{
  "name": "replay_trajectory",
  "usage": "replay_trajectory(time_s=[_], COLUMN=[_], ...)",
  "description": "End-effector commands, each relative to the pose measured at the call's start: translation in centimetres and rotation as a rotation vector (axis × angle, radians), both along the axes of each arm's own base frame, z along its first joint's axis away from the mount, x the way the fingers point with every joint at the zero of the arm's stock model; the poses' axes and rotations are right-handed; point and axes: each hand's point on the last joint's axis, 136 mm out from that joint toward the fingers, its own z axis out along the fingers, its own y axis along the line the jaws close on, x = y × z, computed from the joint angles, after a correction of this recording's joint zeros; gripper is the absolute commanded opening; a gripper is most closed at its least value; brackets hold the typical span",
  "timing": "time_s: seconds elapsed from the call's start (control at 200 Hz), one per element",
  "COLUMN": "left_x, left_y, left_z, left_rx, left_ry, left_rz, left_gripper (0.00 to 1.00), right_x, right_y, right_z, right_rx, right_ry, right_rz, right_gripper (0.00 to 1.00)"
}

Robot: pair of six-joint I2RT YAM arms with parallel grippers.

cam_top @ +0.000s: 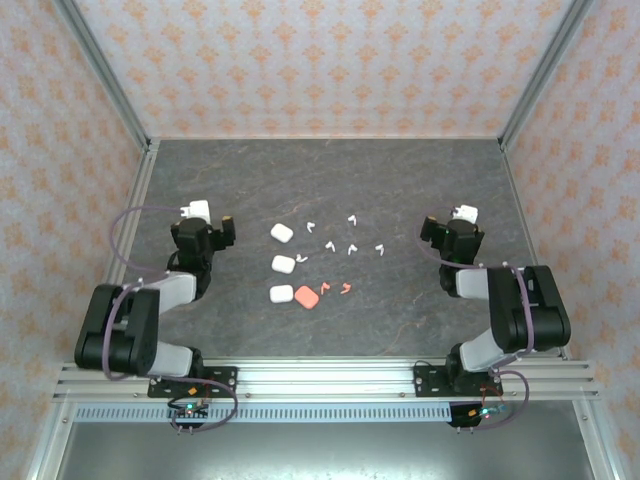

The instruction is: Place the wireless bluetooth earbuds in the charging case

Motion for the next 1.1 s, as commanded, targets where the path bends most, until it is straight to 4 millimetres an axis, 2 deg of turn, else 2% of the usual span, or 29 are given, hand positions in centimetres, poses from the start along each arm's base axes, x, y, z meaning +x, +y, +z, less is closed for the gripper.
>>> replay_trajectory(time_s=[0.0, 0.075, 0.165, 0.205, 0.24, 0.26, 0.305, 0.43, 0.535, 0.591, 0.771, 0.931, 1.096], left_x=[-1.3, -2.0, -2.3, -2.3, -2.3, -2.2, -2.2, -2.1, -2.1, -2.0, -2.0, -2.2, -2.8], left_y=[0.8, 0.4, -0.4, -1.1, -1.6, -1.9, -2.6, -4.8, -5.4, -5.6, -4.9, -4.5, -4.0], left_z=[3.4, 4.7, 5.5, 5.5, 5.5, 5.4, 5.2, 4.9, 4.6, 4.6, 4.4, 4.6, 4.8], left_rx=[-0.058, -0.128, -0.243, -0.288, -0.324, -0.344, -0.388, -0.528, -0.621, -0.642, -0.604, -0.586, -0.551], left_ry=[0.0, 0.033, 0.076, 0.106, 0.136, 0.151, 0.181, 0.191, 0.159, 0.138, 0.149, 0.144, 0.151], left_rz=[0.08, 0.089, 0.095, 0.076, 0.065, 0.06, 0.047, -0.015, -0.007, -0.009, 0.02, 0.038, 0.054], left_gripper=[1.0, 1.0, 1.0, 1.0, 1.0, 1.0, 1.0, 1.0, 1.0, 1.0, 1.0, 1.0, 1.0], right_x=[0.5, 0.2, -0.4, -0.8, -1.3, -1.7, -2.5, -5.8, -8.9, -10.3, -13.9, -16.0, -17.1], right_y=[0.7, 1.7, 4.1, 5.6, 6.8, 7.5, 9.2, 14.1, 17.8, 19.9, 26.5, 31.3, 34.3], right_z=[3.5, 5.5, 7.3, 8.1, 8.0, 9.1, 9.7, 9.9, 9.3, 7.8, 5.0, 1.8, -0.8], right_rx=[0.016, 0.077, 0.166, 0.19, 0.194, 0.196, 0.211, 0.206, 0.157, 0.122, -0.075, -0.24, -0.34], right_ry=[-0.008, -0.024, -0.006, 0.008, 0.051, 0.045, 0.087, 0.266, 0.4, 0.495, 0.697, 0.813, 0.87], right_rz=[0.043, 0.076, 0.16, 0.208, 0.234, 0.251, 0.298, 0.425, 0.521, 0.569, 0.729, 0.865, 0.954], right_gripper=[0.99, 0.99, 0.99, 0.99, 0.99, 0.99, 0.99, 1.0, 0.99, 0.98, 0.94, 0.89, 0.82])
